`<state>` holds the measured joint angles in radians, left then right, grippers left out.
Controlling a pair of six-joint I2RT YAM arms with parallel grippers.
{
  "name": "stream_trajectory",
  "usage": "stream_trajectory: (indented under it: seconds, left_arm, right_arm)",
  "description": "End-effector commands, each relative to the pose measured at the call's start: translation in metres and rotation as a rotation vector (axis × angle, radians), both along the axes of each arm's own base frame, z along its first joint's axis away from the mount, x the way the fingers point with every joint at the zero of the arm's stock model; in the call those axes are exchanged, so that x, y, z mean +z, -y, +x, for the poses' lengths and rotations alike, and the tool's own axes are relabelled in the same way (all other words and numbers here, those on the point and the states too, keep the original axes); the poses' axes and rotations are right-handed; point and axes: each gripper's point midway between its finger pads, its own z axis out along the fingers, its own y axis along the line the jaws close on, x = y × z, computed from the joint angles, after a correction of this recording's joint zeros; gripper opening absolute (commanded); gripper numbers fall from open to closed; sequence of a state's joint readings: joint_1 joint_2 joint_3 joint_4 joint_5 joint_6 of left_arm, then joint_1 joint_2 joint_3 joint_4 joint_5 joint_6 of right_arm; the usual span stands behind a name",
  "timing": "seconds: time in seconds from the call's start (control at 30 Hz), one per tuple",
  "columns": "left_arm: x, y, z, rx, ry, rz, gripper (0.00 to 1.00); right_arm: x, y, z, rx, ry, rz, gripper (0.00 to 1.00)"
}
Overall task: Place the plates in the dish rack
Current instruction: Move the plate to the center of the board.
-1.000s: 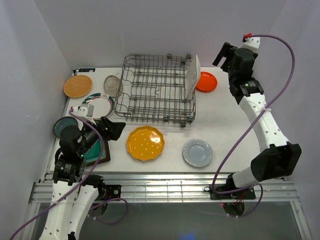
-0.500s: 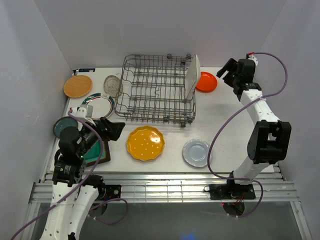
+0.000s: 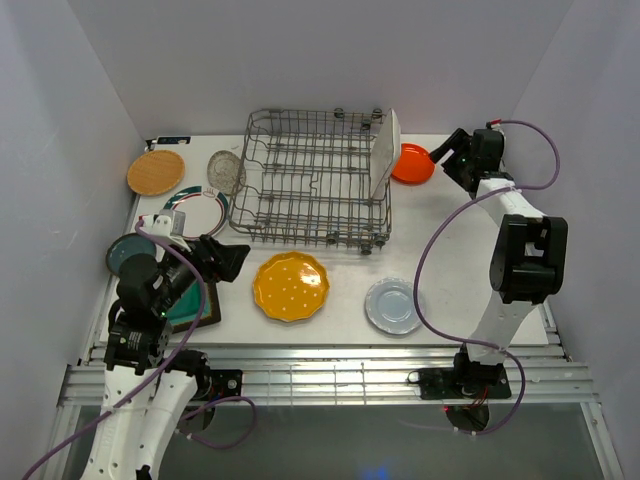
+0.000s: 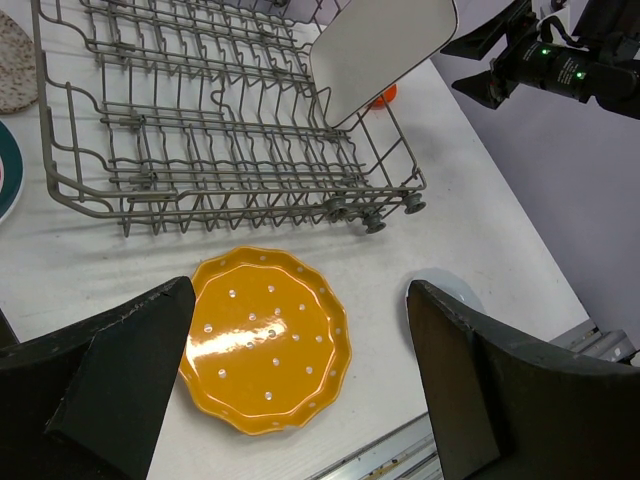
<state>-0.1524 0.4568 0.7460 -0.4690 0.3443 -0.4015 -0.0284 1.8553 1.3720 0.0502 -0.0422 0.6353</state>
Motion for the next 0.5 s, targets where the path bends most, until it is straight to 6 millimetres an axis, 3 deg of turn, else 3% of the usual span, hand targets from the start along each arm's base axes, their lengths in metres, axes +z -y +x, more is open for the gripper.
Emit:
stream_trajectory:
  seconds: [0.0, 0.23, 0.47]
  left_arm:
    - [0.003, 0.001, -0.001, -0.01, 0.017, -0.003, 0.98]
    - [0.005, 0.002, -0.004, -0.019, 0.029, -0.004, 0.98]
    - [0.011, 0.003, -0.009, -0.027, 0.057, -0.006, 0.98]
  right_arm:
    - [0.004, -0.003, 0.01, 0.009, 0.062, 0.048, 0.82]
    - [-0.035, -0.013, 0.023, 0.039, 0.012, 0.103, 0.79]
    - [-0.051, -0.013, 0.038, 0.028, 0.002, 0.113, 0.78]
